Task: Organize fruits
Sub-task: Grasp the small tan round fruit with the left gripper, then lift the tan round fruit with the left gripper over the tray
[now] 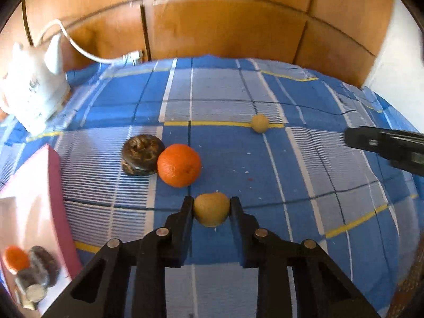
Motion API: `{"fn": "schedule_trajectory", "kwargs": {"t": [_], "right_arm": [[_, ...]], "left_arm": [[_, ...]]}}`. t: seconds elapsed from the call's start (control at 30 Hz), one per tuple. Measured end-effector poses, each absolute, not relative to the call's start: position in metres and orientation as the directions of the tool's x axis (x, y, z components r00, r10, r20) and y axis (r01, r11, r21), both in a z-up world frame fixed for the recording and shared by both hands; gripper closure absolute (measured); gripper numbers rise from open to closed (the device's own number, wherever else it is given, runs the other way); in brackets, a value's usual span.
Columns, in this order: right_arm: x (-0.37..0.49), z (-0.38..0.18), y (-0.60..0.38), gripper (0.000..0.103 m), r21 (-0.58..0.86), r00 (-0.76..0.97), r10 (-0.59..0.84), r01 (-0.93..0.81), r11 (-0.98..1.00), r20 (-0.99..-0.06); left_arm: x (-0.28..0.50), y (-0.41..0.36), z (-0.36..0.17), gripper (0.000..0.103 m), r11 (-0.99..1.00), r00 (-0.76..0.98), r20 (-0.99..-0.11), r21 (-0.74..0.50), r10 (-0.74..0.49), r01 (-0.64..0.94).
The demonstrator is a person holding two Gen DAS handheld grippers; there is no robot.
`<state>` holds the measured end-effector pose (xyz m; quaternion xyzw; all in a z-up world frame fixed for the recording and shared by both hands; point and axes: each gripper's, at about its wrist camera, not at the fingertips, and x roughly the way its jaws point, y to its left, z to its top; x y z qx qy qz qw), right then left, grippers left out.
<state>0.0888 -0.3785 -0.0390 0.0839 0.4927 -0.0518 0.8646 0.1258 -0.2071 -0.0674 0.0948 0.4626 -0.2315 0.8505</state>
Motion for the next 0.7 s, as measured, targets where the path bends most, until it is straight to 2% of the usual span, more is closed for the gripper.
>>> {"fn": "schedule_trajectory", "kwargs": {"t": [0.37, 0.7], "right_arm": [[0.095, -0.065, -0.35, 0.067, 0.111, 0.445, 0.083, 0.038, 0.993, -0.892], [0.097, -0.09, -0.329, 0.067, 0.108, 0.37, 0.12, -0.053, 0.993, -0.921]], "left_arm": [[0.087, -0.17, -0.033, 0.076, 0.878, 0.516, -0.786, -0.072, -0.342, 0.472], [0.069, -0.131, -0.025, 0.076, 0.898, 0.526, -0.776, -0.113, -0.347, 0.426]]}}
